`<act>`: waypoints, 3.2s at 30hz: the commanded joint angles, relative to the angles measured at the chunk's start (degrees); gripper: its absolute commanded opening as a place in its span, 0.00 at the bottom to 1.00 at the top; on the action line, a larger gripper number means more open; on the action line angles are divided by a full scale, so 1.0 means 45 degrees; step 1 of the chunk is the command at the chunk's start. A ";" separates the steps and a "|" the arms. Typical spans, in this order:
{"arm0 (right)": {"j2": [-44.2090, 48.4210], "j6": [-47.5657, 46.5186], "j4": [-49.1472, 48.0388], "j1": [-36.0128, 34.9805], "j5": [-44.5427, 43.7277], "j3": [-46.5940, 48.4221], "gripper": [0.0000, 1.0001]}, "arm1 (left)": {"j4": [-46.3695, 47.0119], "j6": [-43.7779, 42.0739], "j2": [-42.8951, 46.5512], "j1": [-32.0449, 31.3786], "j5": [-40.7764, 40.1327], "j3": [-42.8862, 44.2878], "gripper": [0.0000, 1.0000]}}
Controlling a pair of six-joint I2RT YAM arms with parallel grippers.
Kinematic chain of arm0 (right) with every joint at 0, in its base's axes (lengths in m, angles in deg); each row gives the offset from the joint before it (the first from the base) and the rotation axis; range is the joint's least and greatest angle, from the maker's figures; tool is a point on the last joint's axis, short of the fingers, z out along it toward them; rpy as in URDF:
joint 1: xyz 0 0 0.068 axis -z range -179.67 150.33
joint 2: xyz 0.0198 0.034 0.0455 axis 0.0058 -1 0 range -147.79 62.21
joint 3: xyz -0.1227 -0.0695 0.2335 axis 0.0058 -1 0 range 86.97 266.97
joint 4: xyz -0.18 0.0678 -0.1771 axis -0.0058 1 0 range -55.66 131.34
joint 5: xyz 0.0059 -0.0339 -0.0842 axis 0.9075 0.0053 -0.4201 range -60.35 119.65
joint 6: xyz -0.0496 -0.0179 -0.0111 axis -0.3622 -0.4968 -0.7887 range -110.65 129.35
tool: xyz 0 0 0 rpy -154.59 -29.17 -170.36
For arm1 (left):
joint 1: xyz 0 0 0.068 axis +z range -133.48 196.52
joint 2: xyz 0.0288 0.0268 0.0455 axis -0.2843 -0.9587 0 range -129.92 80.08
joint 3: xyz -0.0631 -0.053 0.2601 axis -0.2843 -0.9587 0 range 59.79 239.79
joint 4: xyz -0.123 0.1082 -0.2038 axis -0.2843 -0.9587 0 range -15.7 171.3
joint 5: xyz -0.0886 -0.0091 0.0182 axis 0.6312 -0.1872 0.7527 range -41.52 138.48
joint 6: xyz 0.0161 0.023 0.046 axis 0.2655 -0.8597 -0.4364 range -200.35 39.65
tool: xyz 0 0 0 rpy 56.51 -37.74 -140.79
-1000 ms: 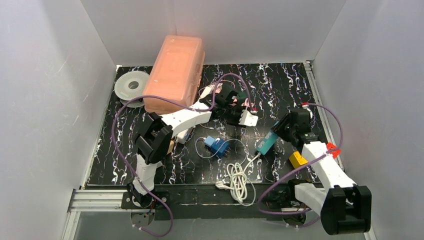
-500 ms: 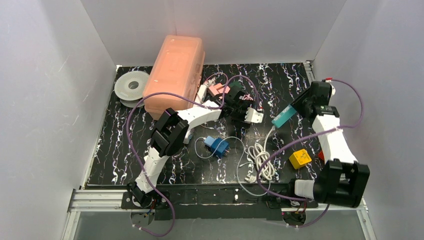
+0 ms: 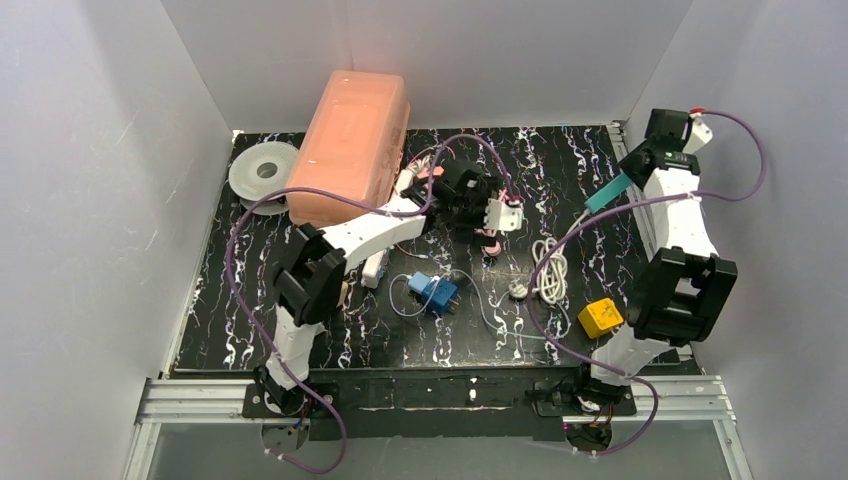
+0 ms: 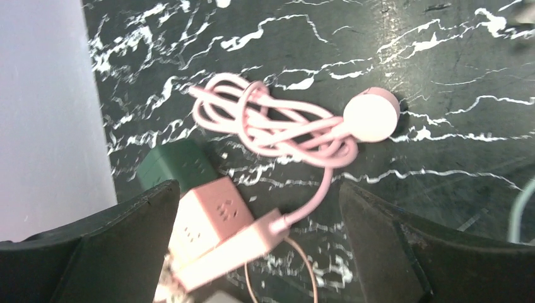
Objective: Pull the plug off the socket
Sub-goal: Place the socket at the center of the board, then remove the plug from the socket.
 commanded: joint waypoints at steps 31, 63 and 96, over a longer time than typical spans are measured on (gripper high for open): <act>0.3397 -0.0919 0.3638 -0.5631 -0.0516 0.0252 0.86 | -1.3783 0.7961 0.5431 0.3439 0.0408 0.4054 0.98; -0.0470 -0.4806 -0.0672 -1.4592 0.3237 -0.3153 0.90 | -1.2416 0.8180 1.1360 0.3908 -0.0502 -0.1750 0.98; -0.0717 -0.6076 -0.0654 -1.5455 0.1828 -0.4211 0.74 | -1.2226 0.7683 1.1919 0.3908 -0.0471 -0.2493 0.98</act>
